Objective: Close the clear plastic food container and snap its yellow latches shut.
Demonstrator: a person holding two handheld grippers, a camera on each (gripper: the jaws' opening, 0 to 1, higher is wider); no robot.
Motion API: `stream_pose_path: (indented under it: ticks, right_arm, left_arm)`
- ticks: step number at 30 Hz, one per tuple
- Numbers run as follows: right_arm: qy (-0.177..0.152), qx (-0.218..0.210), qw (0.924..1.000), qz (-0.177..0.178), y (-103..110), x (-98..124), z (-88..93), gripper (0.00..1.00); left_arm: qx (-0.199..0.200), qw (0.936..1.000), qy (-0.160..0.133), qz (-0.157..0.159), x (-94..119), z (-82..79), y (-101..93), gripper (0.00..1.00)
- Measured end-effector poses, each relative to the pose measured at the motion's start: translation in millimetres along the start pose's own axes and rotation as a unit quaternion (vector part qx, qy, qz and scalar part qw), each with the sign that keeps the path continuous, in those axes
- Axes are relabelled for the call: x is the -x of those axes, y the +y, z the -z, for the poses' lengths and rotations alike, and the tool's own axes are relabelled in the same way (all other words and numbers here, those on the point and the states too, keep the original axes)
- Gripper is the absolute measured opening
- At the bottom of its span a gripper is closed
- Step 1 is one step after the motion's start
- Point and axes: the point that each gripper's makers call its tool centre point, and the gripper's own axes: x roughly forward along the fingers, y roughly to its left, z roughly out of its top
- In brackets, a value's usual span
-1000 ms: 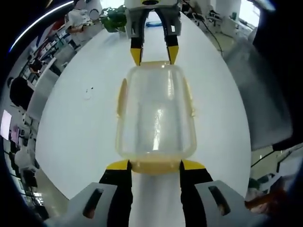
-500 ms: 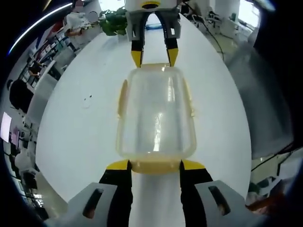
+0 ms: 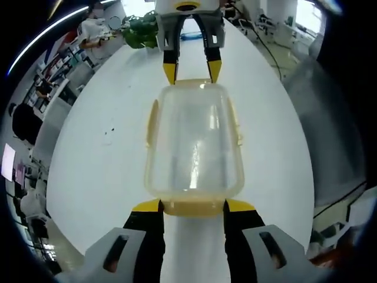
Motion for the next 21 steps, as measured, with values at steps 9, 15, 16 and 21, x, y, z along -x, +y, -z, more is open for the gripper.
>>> stream_pose_path:
  ticks: [9, 15, 16, 21]
  right_arm:
    - [0.008, 0.0, 0.9999, 0.006, 1, 7, 13.2, 0.36]
    - [0.013, -0.005, 0.9999, 0.008, 2, 11, 21.2, 0.36]
    - [0.013, -0.007, 0.9999, 0.009, 2, 12, 22.0, 0.36]
    - [0.018, -0.007, 0.9997, 0.012, 2, 14, 29.4, 0.36]
  left_arm:
    - [0.002, 1.0, -0.004, 0.003, -8, -11.6, -1.5, 0.36]
    - [0.002, 1.0, -0.008, 0.004, -12, -19.6, -1.9, 0.36]
    - [0.001, 1.0, -0.008, 0.004, -13, -20.9, -1.0, 0.36]
    - [-0.005, 0.9999, -0.009, 0.005, -17, -27.7, 0.3, 0.36]
